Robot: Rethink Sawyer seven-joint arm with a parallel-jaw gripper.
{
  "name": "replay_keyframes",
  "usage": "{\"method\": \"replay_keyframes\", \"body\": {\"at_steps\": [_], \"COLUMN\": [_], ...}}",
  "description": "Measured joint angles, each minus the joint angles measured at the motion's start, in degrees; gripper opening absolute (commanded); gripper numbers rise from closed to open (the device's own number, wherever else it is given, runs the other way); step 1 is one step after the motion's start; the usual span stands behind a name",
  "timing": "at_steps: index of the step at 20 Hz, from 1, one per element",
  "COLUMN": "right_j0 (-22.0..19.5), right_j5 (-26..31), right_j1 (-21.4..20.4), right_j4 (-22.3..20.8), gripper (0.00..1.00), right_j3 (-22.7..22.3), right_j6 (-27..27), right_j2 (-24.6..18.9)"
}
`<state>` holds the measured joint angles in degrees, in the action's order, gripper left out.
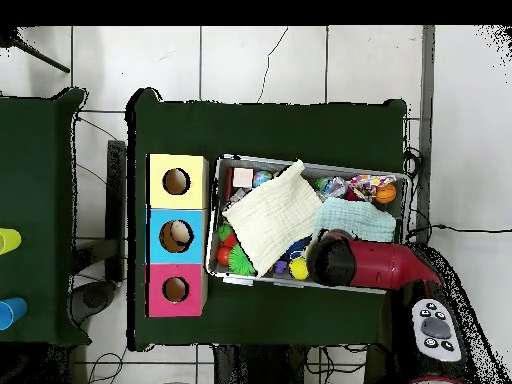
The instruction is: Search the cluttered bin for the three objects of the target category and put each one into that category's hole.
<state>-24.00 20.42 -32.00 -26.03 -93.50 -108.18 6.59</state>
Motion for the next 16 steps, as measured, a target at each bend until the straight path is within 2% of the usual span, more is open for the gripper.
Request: {"method": "replay_keyframes", "body": {"at_steps": [10, 16], "right_j0": [0.4, -0.1], "right_j5": [-5.9, -9.9], "right_j1": [8.3, 10.7], "right_j4": [0.0, 0.1], "gripper": [1.00, 1.00], "right_j3": [3.7, 4.9], "right_j6": [0.0, 0.0], "right_j2": [5.3, 5.4]}}
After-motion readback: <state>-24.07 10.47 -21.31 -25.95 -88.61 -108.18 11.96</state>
